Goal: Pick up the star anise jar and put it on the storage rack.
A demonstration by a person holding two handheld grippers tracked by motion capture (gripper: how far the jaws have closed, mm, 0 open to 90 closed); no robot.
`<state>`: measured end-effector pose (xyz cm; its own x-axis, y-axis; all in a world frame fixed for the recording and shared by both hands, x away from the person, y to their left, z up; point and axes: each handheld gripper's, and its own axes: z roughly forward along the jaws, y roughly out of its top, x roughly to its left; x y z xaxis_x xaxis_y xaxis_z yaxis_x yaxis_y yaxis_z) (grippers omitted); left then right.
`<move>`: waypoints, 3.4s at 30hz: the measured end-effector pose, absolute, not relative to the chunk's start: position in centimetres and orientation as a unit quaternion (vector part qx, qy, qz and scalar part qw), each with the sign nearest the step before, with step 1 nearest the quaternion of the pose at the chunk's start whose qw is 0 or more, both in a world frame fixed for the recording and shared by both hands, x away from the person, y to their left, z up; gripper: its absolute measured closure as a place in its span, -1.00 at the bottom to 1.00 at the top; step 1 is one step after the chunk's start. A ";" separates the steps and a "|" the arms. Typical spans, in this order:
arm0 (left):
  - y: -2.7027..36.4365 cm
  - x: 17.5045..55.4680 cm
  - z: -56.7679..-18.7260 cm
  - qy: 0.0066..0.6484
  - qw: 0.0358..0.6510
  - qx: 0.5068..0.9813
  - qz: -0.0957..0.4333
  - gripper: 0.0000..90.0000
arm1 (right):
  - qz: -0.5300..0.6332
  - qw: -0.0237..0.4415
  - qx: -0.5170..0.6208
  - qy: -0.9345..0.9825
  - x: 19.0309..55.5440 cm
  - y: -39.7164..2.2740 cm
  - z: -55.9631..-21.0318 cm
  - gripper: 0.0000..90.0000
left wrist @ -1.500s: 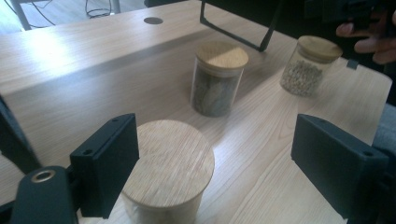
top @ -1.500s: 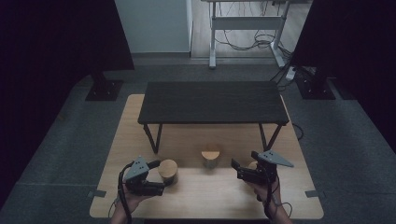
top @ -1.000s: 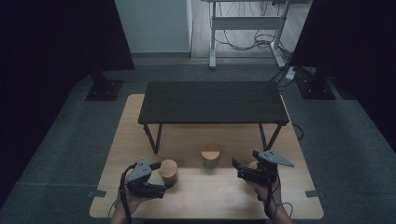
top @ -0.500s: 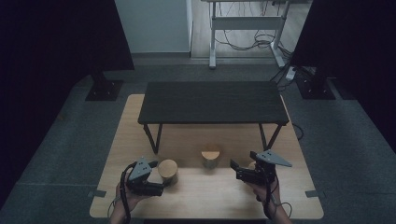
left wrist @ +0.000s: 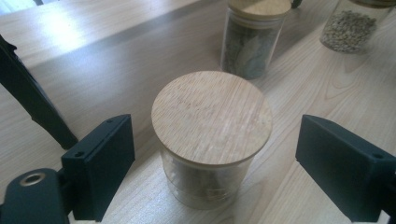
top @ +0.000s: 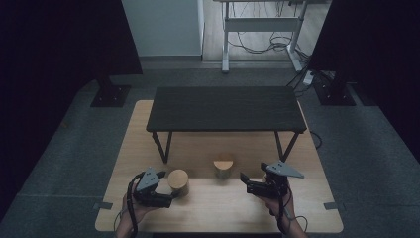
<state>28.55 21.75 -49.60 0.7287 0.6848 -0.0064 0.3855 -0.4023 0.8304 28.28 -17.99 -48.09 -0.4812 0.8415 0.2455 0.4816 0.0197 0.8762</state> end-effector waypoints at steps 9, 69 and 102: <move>20.9 29.1 -51.0 0.331 0.434 0.820 0.174 -0.76 | 0.504 0.167 0.471 0.704 28.3 -17.3 -48.5 -0.82; 19.1 31.2 -53.7 0.327 0.409 0.837 0.159 -0.43 | 0.485 0.170 0.466 0.721 28.2 -16.5 -49.0 -0.81; 20.6 30.1 -49.6 0.319 0.457 0.819 0.140 -0.43 | 0.482 0.171 0.467 0.721 28.2 -16.5 -49.1 -0.81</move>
